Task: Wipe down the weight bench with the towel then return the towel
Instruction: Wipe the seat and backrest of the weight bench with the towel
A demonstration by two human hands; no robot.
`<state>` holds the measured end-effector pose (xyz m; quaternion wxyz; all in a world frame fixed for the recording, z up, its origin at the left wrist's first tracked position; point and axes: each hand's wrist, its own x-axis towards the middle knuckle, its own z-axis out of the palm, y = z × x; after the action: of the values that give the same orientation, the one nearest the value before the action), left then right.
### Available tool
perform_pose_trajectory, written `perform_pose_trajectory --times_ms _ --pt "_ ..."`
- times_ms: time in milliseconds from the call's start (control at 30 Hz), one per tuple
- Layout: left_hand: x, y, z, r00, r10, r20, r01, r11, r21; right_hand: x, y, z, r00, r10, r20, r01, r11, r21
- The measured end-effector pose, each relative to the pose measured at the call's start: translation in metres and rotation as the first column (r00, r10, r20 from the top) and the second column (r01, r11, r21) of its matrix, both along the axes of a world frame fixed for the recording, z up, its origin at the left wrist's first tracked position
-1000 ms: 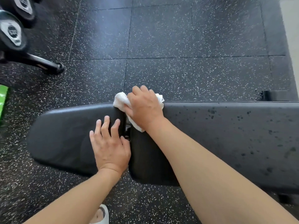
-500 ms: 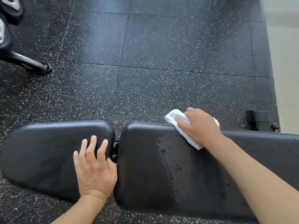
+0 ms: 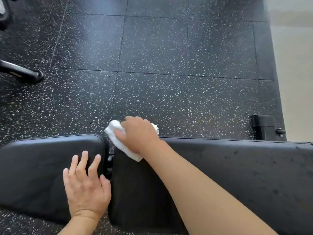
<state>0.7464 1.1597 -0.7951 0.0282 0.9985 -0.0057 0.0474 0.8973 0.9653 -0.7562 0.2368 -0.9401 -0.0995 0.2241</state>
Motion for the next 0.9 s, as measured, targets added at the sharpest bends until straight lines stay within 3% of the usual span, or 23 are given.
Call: perform_pose_trajectory --times_ms 100,233,367,433,600,700,767,900 --pt "-0.001 -0.002 0.0 1.0 0.003 0.012 -0.003 1.0 0.003 -0.003 -0.074 -0.002 0.957 -0.186 -0.222 0.182 0.983 -0.04" --pt "-0.001 -0.003 0.001 1.0 -0.002 0.017 0.002 1.0 -0.005 -0.026 -0.171 0.002 0.927 -0.282 -0.247 0.236 0.951 -0.2" --pt "-0.001 -0.002 0.001 1.0 -0.001 0.017 0.002 1.0 -0.007 -0.039 -0.187 0.009 0.914 -0.358 -0.193 0.311 0.921 -0.236" --pt "-0.001 -0.001 0.001 1.0 0.006 0.011 -0.006 1.0 -0.016 -0.04 -0.17 0.006 0.915 -0.384 -0.122 0.346 0.904 -0.253" --pt "-0.002 -0.001 0.001 1.0 0.006 0.002 -0.006 0.999 -0.032 -0.034 -0.064 -0.012 0.945 -0.225 0.237 0.267 0.95 -0.163" --pt "-0.002 -0.001 0.001 1.0 0.016 0.012 -0.016 0.999 -0.033 -0.027 0.001 -0.014 0.926 -0.177 0.333 0.24 0.958 -0.159" --pt "-0.002 -0.001 0.0 1.0 0.021 0.018 -0.02 0.999 -0.039 -0.027 0.021 -0.019 0.881 -0.167 0.443 0.258 0.954 -0.153" --pt "-0.002 -0.002 0.0 0.999 0.027 0.039 -0.026 0.999 -0.036 -0.051 -0.005 -0.028 0.757 -0.185 0.626 0.202 0.978 0.044"
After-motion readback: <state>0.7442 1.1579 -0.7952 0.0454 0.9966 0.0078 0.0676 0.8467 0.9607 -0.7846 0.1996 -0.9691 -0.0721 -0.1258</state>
